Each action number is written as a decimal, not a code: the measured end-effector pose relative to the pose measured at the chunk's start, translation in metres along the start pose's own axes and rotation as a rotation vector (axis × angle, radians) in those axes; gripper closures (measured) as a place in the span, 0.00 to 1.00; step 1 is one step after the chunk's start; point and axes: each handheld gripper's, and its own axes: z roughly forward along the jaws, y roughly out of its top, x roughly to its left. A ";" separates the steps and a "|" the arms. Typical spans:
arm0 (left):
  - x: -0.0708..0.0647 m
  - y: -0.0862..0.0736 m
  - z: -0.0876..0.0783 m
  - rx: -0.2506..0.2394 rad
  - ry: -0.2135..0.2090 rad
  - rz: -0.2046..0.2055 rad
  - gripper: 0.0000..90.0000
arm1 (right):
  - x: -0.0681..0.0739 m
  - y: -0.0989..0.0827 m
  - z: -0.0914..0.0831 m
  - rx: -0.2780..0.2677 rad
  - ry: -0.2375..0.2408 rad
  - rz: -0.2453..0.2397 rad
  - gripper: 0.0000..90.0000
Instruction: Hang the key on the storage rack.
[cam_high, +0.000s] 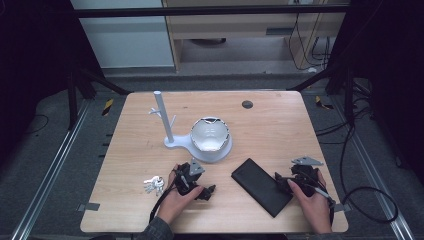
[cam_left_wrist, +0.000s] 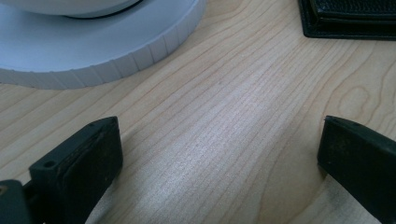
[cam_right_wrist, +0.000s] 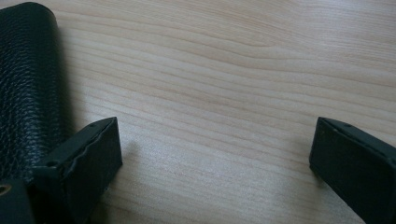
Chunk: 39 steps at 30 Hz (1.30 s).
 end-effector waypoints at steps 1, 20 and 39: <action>0.001 0.000 0.000 -0.005 -0.004 0.012 0.00 | 0.000 0.000 0.000 -0.001 -0.003 -0.004 0.03; 0.052 0.001 -0.095 0.220 0.202 -0.012 0.17 | -0.003 -0.002 -0.002 0.003 0.027 -0.025 0.02; 0.071 -0.035 -0.093 0.352 0.207 -0.068 0.32 | -0.002 -0.001 -0.001 0.006 0.026 -0.018 0.01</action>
